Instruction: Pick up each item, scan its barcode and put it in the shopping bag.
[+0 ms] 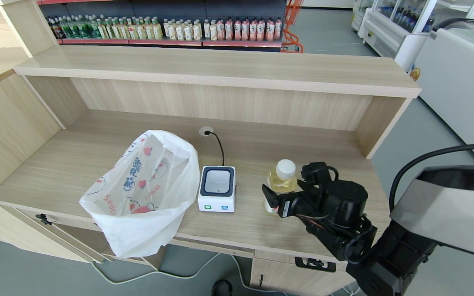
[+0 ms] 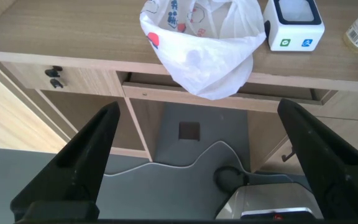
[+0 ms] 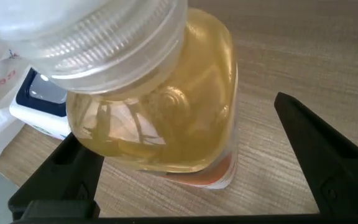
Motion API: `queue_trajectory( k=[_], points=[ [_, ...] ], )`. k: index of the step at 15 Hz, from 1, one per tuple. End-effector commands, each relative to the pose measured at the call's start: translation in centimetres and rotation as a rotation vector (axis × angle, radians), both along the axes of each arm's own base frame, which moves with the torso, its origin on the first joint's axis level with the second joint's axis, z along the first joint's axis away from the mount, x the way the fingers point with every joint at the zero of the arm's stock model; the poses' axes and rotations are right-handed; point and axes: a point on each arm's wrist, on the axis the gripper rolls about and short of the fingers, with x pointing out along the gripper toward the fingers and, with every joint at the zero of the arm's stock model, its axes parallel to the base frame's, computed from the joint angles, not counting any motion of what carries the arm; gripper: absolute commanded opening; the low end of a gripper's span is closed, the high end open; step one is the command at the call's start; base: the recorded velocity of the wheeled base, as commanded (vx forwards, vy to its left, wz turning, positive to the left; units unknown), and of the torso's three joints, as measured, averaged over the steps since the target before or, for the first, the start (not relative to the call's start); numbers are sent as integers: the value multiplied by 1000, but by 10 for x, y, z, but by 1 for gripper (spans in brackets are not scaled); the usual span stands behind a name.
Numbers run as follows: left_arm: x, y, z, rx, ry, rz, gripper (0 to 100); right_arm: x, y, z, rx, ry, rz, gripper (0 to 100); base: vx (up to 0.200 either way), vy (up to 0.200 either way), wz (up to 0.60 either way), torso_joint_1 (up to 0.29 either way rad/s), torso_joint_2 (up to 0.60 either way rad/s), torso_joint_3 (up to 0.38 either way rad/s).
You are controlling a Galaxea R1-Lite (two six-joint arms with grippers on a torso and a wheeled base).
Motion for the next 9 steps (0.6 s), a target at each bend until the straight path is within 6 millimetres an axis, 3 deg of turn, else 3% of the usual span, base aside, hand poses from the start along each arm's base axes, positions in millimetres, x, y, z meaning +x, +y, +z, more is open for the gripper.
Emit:
queue_trajectory(
  k=[1,9],
  points=[
    [0,0,0,0,-1,0,100,4,-3,-3,-1,2,-3,100,0,0,0,0,0,0],
    [0,0,0,0,-1,0,100,14,6,-3,1,-28,66,100,0,0,0,0,0,0]
  ],
)
